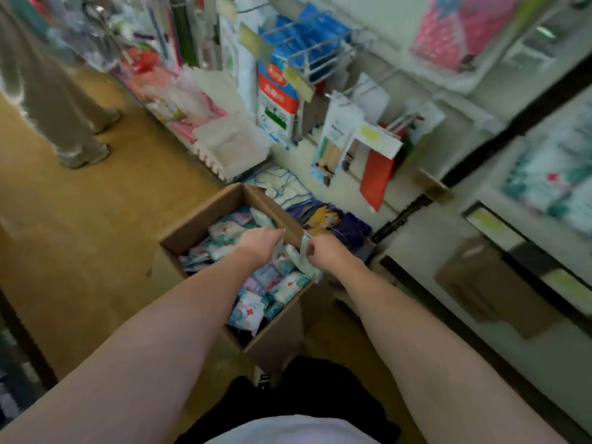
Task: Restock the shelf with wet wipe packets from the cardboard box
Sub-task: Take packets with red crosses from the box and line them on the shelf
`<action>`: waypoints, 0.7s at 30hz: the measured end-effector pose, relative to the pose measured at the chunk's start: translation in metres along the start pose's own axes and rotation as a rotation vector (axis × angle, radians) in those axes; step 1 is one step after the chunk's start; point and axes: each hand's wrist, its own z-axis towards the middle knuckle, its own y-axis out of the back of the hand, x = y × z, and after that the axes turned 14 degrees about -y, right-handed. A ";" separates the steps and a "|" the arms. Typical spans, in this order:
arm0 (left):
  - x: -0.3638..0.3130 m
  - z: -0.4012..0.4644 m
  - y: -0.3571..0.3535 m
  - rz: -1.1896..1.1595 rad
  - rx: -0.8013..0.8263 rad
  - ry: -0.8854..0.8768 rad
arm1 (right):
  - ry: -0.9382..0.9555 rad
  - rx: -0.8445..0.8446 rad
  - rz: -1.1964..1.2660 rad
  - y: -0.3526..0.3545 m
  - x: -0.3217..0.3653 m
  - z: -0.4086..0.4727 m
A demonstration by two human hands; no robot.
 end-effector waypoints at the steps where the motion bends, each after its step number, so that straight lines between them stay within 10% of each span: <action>1: -0.011 0.003 0.002 -0.003 0.011 -0.034 | -0.031 -0.026 0.016 -0.001 -0.012 -0.010; 21: -0.258 0.056 0.103 0.006 0.022 -0.491 | -0.401 -0.322 0.272 0.070 -0.221 -0.184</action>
